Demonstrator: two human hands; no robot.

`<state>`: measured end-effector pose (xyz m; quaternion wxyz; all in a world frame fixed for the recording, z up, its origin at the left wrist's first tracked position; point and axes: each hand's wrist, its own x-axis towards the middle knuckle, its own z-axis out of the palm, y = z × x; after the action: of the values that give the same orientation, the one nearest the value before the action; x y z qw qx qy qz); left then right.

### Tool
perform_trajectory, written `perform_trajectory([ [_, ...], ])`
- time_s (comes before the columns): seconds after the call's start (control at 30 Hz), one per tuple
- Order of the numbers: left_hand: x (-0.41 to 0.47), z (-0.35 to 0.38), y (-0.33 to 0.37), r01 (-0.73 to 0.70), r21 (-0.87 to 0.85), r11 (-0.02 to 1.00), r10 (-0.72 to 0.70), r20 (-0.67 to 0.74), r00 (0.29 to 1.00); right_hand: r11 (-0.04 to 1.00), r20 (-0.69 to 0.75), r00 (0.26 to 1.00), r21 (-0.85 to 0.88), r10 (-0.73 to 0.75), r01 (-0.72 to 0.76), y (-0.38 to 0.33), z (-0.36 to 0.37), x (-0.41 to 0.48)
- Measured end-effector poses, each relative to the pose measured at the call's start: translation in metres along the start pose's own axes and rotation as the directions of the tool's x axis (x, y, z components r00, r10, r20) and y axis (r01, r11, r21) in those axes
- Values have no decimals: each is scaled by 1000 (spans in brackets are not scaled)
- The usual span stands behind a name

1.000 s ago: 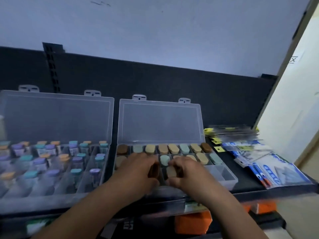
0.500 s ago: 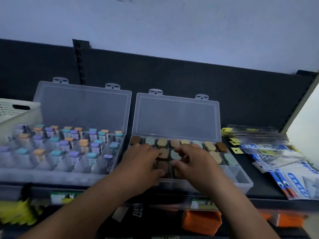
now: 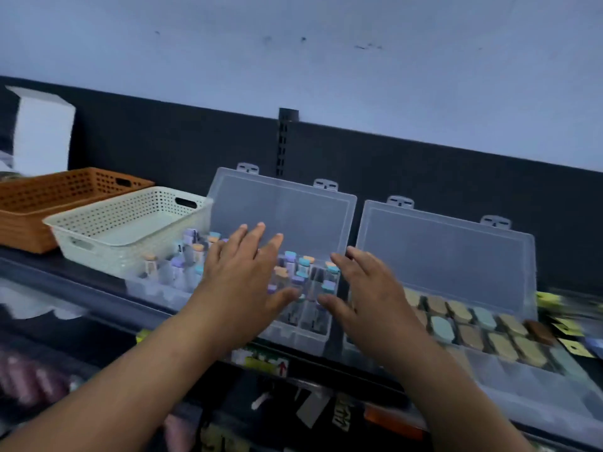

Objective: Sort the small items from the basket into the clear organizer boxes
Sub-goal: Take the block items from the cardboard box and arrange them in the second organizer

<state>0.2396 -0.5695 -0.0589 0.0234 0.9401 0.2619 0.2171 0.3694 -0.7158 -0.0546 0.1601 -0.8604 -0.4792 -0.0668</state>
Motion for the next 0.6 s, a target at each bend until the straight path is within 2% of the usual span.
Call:
perform_trajectory([
  [0.3, -30, -51, -158, 139, 119, 983, -142, 16, 990, 991, 27, 991, 29, -128, 128, -150, 41, 60],
  [0.6, -71, -104, -320, 245, 126, 961, -248, 4, 969, 973, 39, 972, 31, -232, 231, -302, 85, 117],
])
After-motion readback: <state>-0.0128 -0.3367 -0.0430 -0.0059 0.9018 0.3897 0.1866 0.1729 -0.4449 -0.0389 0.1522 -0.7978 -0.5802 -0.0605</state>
